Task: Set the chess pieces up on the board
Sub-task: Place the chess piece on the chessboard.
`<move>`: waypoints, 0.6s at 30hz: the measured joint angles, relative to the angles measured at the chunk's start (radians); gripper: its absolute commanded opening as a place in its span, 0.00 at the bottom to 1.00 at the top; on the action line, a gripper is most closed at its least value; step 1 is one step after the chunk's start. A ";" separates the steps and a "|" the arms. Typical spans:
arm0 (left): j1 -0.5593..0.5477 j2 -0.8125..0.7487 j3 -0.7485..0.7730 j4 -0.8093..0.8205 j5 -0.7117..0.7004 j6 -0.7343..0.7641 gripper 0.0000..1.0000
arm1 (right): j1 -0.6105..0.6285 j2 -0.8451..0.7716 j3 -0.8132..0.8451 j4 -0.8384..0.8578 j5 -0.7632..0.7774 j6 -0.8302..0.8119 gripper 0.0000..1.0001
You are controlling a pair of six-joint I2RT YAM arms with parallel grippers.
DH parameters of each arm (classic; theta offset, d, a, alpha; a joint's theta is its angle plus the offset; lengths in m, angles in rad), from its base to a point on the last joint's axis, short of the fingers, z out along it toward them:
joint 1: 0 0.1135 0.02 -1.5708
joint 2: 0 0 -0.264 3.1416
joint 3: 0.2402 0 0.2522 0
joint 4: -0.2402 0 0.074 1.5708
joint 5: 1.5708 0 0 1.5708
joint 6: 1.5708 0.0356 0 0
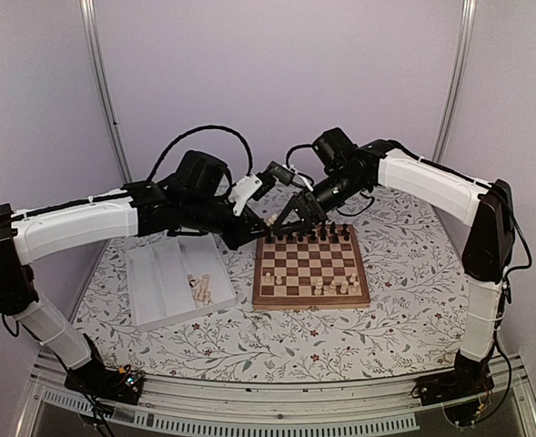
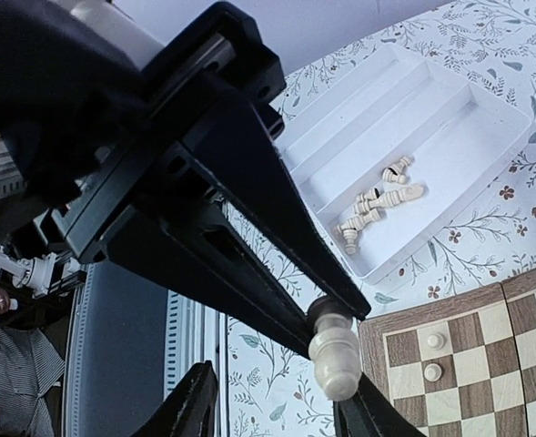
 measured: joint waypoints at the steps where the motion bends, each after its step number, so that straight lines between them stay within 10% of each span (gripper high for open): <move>1: -0.001 0.000 0.000 0.002 -0.001 0.000 0.04 | -0.001 0.000 0.000 0.003 0.005 0.005 0.47; 18: -0.011 -0.034 -0.004 0.043 0.037 0.002 0.04 | -0.008 0.000 0.000 0.040 0.008 0.032 0.46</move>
